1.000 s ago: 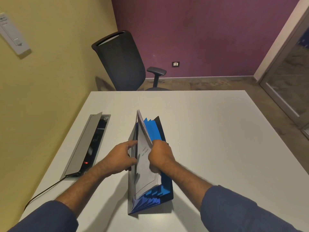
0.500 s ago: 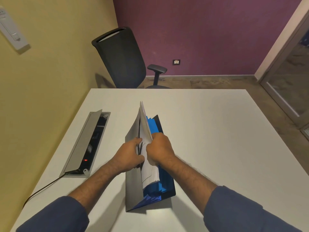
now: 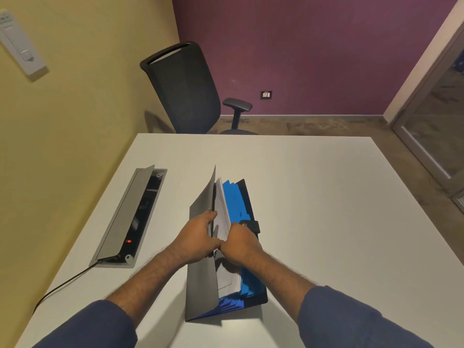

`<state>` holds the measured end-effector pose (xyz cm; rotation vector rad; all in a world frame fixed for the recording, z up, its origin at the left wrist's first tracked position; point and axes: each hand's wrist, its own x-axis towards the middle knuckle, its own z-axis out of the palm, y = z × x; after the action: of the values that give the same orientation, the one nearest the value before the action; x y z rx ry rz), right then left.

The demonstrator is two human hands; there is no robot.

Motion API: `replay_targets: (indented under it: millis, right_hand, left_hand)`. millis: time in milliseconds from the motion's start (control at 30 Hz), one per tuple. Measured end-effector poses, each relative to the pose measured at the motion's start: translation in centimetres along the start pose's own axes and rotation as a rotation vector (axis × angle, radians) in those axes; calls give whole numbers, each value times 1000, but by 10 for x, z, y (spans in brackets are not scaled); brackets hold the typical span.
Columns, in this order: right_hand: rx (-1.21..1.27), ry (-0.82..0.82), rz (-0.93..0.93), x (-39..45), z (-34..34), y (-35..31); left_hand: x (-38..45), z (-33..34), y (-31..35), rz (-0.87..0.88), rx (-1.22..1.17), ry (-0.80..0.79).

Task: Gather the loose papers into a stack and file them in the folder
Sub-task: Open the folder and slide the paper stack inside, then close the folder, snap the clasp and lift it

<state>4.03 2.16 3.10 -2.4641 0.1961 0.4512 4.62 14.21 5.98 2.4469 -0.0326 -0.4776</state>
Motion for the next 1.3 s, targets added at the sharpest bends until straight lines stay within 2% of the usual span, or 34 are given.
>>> replay_targets:
  millis: [67, 167, 233, 367, 500, 733, 933, 1133, 1300]
  right_hand:
    - [51, 102, -50, -2, -1, 7]
    - [91, 382, -162, -3, -9, 25]
    - [24, 440, -178, 2, -14, 39]
    - [-127, 240, -84, 14, -16, 62]
    - [20, 101, -5, 22, -14, 85]
    - [395, 237, 137, 27, -11, 114]
    - [616, 237, 285, 26, -4, 133]
    - [684, 261, 288, 28, -3, 133]
    - [678, 276, 354, 29, 4, 158]
  left_hand:
    - [0, 1, -1, 15, -14, -4]
    - [1, 3, -2, 25, -4, 1]
    - [1, 6, -1, 19, 2, -4]
    - [2, 16, 3, 8, 34, -22]
    - [1, 21, 5, 32, 53, -34]
    - [1, 46, 10, 173, -21, -56]
    - [10, 96, 26, 103, -23, -53]
    - [20, 130, 19, 119, -80, -13]
    - [31, 163, -6, 99, 7, -110]
